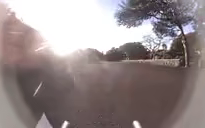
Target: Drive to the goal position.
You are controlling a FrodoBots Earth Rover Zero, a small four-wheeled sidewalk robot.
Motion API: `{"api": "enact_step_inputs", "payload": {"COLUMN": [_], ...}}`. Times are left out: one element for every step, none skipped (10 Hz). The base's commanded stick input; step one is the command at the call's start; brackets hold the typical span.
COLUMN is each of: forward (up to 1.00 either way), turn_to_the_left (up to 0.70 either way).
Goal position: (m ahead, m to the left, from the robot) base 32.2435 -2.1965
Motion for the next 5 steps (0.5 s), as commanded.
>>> {"api": "enact_step_inputs", "payload": {"forward": [0.70,0.70,0.70,0.70,0.70], "turn_to_the_left": [0.03,0.03,0.03,0.03,0.03]}}
